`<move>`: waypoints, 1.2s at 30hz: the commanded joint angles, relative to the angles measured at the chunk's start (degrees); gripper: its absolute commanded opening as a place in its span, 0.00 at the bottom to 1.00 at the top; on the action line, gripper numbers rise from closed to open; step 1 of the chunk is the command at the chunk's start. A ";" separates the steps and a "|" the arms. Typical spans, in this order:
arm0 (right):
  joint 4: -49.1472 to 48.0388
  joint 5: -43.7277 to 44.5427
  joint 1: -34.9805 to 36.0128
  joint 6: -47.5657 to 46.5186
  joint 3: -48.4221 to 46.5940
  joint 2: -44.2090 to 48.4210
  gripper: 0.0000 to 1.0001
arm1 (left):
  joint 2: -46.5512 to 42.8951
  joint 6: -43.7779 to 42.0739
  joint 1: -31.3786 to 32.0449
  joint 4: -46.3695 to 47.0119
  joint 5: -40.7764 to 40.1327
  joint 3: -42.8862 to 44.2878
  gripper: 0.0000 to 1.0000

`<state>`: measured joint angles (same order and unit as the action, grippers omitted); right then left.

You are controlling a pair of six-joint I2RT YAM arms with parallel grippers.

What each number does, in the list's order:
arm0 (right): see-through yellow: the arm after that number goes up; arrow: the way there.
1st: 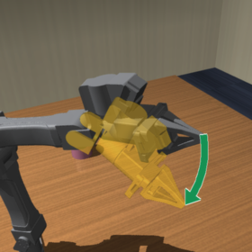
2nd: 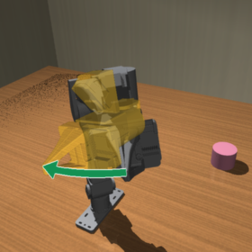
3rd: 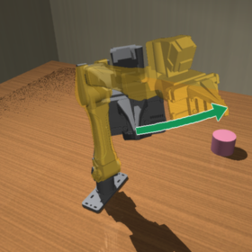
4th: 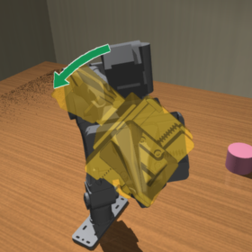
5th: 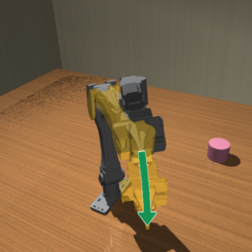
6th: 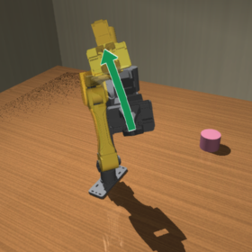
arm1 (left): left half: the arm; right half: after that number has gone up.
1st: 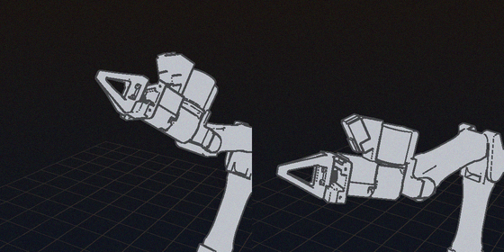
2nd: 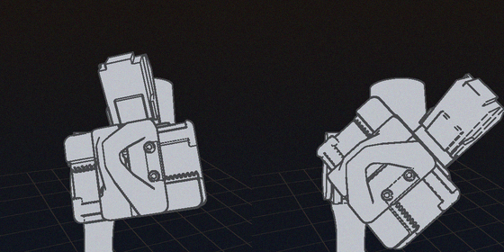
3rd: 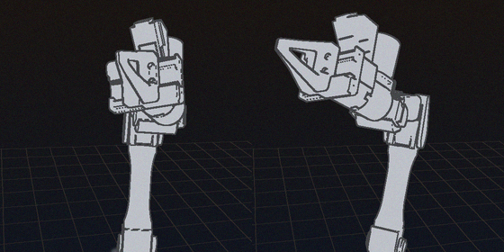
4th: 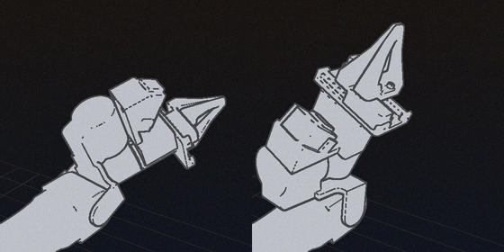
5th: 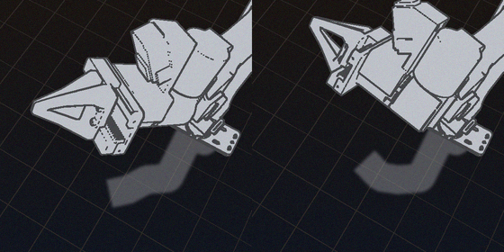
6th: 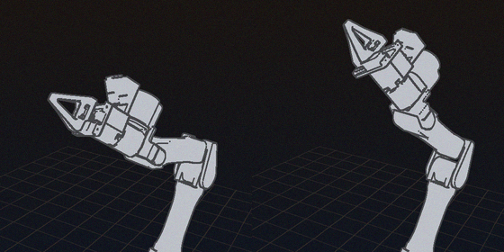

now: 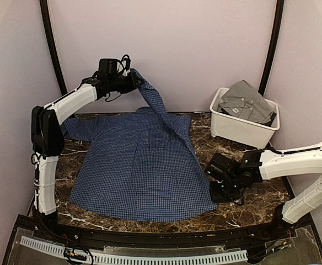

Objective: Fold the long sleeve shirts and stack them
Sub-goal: Pick up the flattened shirt from the center of the board, then fold the flattened shirt at the center of the board.

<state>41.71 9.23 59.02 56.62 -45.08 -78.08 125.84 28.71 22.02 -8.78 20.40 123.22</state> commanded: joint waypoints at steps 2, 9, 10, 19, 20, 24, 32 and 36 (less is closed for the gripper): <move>-5.06 -0.85 0.73 1.91 2.89 -1.37 0.31 | -0.22 -1.11 -0.38 0.60 1.02 1.66 0.01; -10.69 -3.25 0.70 3.37 7.59 -0.87 0.32 | -0.16 -1.02 -0.41 0.69 1.06 1.57 0.01; -11.40 -3.38 0.74 3.48 8.02 -0.78 0.32 | -0.16 -1.02 -0.40 0.73 1.00 1.58 0.01; -10.42 -1.84 1.15 2.75 4.84 -1.21 0.00 | -0.16 -1.20 -0.68 0.77 0.74 2.10 0.01; -9.00 -1.06 1.55 2.50 2.83 -1.39 0.00 | -0.16 -1.26 -0.76 0.84 0.67 2.22 0.01; -3.78 1.22 3.81 0.73 -4.87 -3.79 0.00 | -0.25 -1.39 -1.80 0.55 0.35 3.15 0.01; -3.85 -3.06 8.25 -8.94 -21.38 -16.42 0.00 | -0.25 -2.86 -5.49 -0.03 0.81 5.17 0.01; -7.17 -8.45 9.07 -14.05 -28.20 -24.46 0.00 | -0.25 -4.25 -8.12 -1.02 1.12 4.56 0.01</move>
<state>37.21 5.96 67.02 49.43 -68.10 -96.53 126.17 26.94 16.21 -9.13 20.69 126.65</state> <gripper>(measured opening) 0.005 0.031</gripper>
